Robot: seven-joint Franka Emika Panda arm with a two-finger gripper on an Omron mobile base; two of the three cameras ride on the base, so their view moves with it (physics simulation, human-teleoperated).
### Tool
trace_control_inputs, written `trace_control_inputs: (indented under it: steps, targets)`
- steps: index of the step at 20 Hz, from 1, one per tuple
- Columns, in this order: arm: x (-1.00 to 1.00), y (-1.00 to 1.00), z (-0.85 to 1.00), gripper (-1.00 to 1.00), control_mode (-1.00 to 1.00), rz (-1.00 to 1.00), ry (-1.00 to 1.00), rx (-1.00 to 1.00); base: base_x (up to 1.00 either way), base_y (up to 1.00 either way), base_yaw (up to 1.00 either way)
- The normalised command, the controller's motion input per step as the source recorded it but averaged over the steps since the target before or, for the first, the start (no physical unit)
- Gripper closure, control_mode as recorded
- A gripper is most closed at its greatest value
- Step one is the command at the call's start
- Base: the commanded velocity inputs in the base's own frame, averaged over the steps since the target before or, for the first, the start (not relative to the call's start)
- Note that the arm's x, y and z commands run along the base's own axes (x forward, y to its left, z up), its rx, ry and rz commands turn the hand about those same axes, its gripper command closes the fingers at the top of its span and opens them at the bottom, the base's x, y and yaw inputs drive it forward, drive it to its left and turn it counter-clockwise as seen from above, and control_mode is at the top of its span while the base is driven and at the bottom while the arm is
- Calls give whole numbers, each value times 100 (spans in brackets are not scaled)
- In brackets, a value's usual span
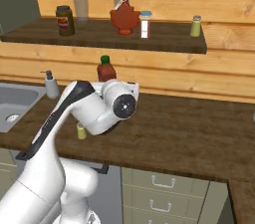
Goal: Put the shaker and condiment bottle from the counter next to their counterparts in the cabinet.
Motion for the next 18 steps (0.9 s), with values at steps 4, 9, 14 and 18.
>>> trace_control_inputs:
  steps: [4,9,14,18]
  targets:
    - [-46,-28,89,100,-100,-22,0,8,0,0,0]
    - [-57,-24,100,100,-100,-20,0,9,0,0,0]
    - [-91,-14,100,100,-100,-12,0,15,0,0,0]
    - [-91,6,100,100,-100,-9,0,9,0,0,0]
